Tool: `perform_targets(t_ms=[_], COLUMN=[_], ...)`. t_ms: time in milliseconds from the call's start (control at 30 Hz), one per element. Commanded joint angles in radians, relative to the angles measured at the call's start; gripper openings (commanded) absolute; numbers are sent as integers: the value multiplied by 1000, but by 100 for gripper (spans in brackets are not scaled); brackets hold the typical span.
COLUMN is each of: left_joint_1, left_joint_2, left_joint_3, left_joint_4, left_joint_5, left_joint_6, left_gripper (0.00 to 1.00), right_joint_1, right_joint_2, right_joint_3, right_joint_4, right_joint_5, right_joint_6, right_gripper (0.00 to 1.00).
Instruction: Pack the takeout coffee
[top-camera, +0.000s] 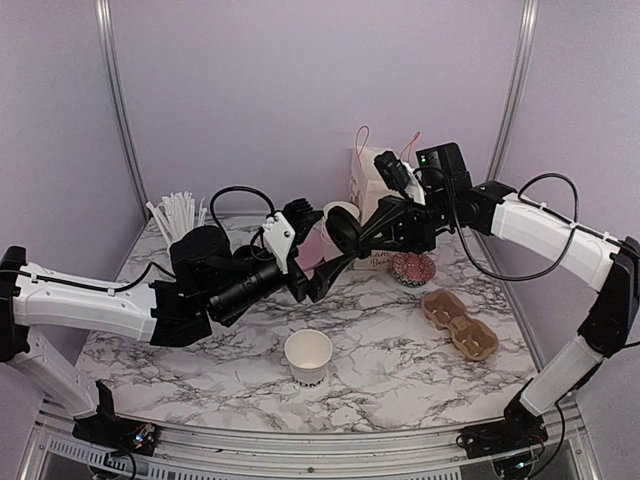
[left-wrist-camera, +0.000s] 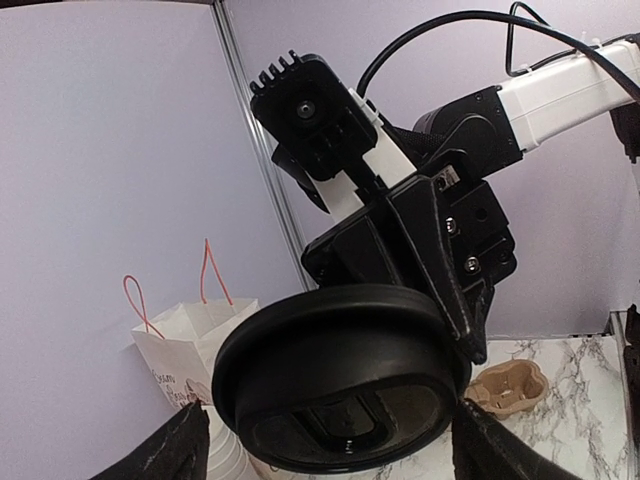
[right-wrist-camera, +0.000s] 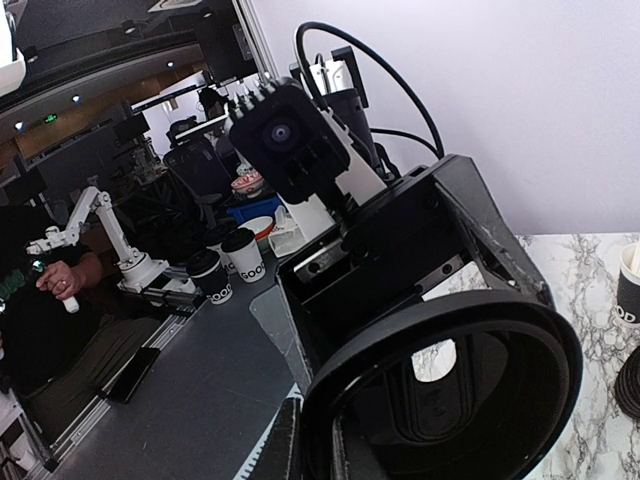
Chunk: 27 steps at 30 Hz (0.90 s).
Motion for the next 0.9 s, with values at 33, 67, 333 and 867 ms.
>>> perform_targets(t_ms=[33,67,333,867], left_joint_1=[-10,-10,-14,-14], left_joint_2=[7,12,42,71], left_joint_3=[9,13,26,62], left_joint_4=[59,59,63,92], left_joint_5=[2,4,2,-41], left_joint_6=[1,0,7,-37], left_gripper=[84,84,88,79], right_joint_1=[-9,-9,-10,-10], right_joint_2=[-25,-25,-24,-19], right_joint_3=[13,14,25,6], right_joint_4=[7,7,0,32], right_joint_5=[-5,-6,-4,22], right_joint_6=[-1,0,-2,24], right_gripper=[7,7,8,19])
